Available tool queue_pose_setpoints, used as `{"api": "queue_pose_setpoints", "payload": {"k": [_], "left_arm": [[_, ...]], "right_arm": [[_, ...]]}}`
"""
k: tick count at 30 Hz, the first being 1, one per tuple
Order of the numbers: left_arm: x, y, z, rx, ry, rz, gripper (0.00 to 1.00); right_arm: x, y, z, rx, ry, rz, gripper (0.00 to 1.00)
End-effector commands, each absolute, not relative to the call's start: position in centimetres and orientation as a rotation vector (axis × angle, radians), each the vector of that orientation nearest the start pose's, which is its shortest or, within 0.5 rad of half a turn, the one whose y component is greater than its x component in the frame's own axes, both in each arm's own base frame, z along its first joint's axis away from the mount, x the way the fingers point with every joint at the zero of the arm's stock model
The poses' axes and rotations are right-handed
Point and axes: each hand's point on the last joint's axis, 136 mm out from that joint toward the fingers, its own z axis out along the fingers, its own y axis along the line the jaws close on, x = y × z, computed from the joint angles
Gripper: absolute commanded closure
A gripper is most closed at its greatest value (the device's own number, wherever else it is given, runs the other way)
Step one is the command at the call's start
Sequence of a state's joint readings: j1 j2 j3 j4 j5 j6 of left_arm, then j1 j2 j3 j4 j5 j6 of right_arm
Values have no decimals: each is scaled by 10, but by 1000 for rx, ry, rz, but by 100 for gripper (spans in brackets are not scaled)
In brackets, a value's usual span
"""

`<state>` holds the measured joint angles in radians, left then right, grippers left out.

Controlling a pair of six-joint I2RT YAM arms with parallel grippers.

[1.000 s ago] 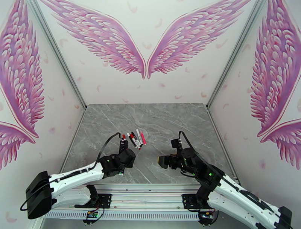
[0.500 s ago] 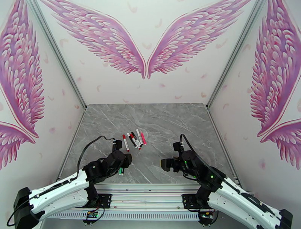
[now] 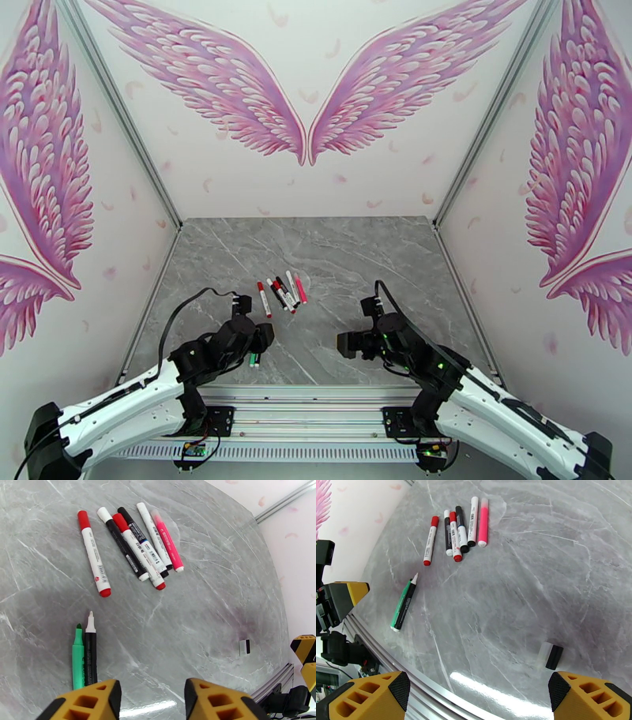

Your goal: Open the pen caps

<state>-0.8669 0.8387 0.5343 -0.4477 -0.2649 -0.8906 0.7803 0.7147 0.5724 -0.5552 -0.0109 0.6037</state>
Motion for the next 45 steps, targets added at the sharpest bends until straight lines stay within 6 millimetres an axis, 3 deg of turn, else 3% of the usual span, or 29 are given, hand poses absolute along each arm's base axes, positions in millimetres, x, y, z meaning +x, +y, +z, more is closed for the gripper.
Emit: {"api": "queue_pose_setpoints", "payload": {"k": [1, 8, 12, 21, 27, 33, 45], "left_arm": [[215, -170, 129, -193, 2378, -563, 50], [235, -151, 123, -300, 2465, -450, 50], [259, -144, 118, -282, 2515, -366, 50], [306, -143, 99, -289, 2605, -333, 49], [332, -146, 91, -305, 2605, -339, 49], [357, -145, 71, -330, 2642, -347, 51], [376, -149, 46, -390, 2664, -320, 55]], "right_arm": [[190, 198, 175, -273, 2295, 767, 1], [190, 216, 186, -339, 2250, 857, 1], [191, 220, 185, -365, 2260, 853, 1], [193, 217, 177, -392, 2288, 795, 1], [192, 226, 180, -427, 2298, 827, 1], [195, 234, 192, -440, 2273, 863, 1], [204, 243, 203, -451, 2282, 854, 1]]}}
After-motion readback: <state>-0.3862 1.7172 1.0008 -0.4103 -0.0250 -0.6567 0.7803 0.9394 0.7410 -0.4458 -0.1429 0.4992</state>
